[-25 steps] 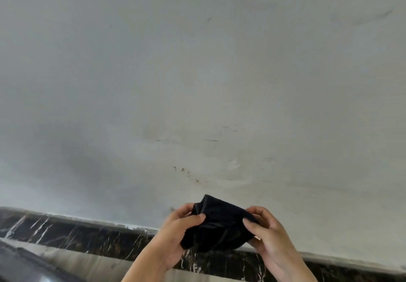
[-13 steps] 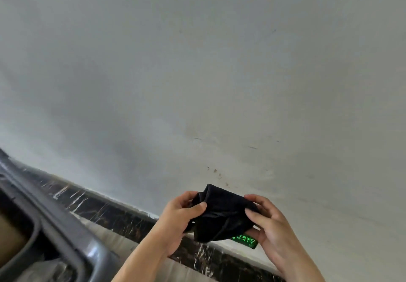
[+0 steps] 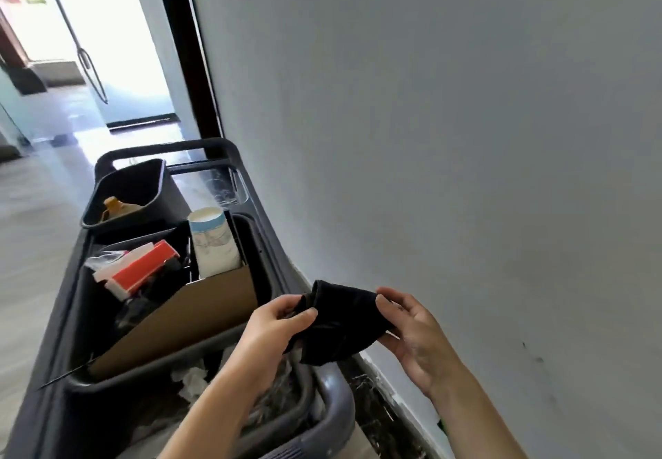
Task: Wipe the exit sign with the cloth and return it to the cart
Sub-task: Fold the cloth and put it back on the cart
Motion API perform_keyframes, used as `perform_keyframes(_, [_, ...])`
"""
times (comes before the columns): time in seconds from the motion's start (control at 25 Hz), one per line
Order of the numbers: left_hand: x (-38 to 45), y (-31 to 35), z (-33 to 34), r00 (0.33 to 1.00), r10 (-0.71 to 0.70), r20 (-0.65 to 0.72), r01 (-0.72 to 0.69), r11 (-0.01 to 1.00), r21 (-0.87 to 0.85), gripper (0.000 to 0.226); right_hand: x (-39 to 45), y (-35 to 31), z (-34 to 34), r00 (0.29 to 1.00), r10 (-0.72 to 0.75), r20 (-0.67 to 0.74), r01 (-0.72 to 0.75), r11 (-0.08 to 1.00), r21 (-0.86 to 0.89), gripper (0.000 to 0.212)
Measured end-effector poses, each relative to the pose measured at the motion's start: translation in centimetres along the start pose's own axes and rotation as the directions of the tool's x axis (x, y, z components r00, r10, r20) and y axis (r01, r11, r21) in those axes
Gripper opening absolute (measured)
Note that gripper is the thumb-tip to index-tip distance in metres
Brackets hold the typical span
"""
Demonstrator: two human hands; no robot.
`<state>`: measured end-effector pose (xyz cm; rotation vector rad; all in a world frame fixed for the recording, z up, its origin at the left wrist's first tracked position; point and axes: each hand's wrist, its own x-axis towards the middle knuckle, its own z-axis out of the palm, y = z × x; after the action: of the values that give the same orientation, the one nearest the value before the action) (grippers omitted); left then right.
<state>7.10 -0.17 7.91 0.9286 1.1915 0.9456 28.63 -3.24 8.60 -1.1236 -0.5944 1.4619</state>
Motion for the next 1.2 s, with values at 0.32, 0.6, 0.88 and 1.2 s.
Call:
perform_keyframes(0.32, [4.2,-4.2,-5.8,0.950,-0.125,-0.287,0.128,0.992,-0.008,0.013,10.1,7.0,6.1,0.998,-0.017,-0.056,-0.005,0.927,-0.374,0.027])
perform_keyframes(0.6, [6.0,-6.5,-6.2,0.906,-0.271,-0.325,0.266,0.962,-0.062,0.013,12.5,10.8,4.8,0.992,0.012,-0.125,-0.067,0.894,-0.444,0.027])
perform_keyframes(0.88, [5.9,-5.8,-5.9,0.932,-0.216,-0.290,0.227,0.974,0.006,0.007,12.5,11.2,4.2,0.978,0.073,-0.196,-0.128,0.950,-0.285,0.021])
perform_keyframes(1.2, [3.1,-3.1,-7.0,0.909,0.163,-0.383,0.010,0.910,0.414,0.011,10.5,8.6,3.2,0.980,-0.046,-0.195,-0.059,0.864,-0.500,0.027])
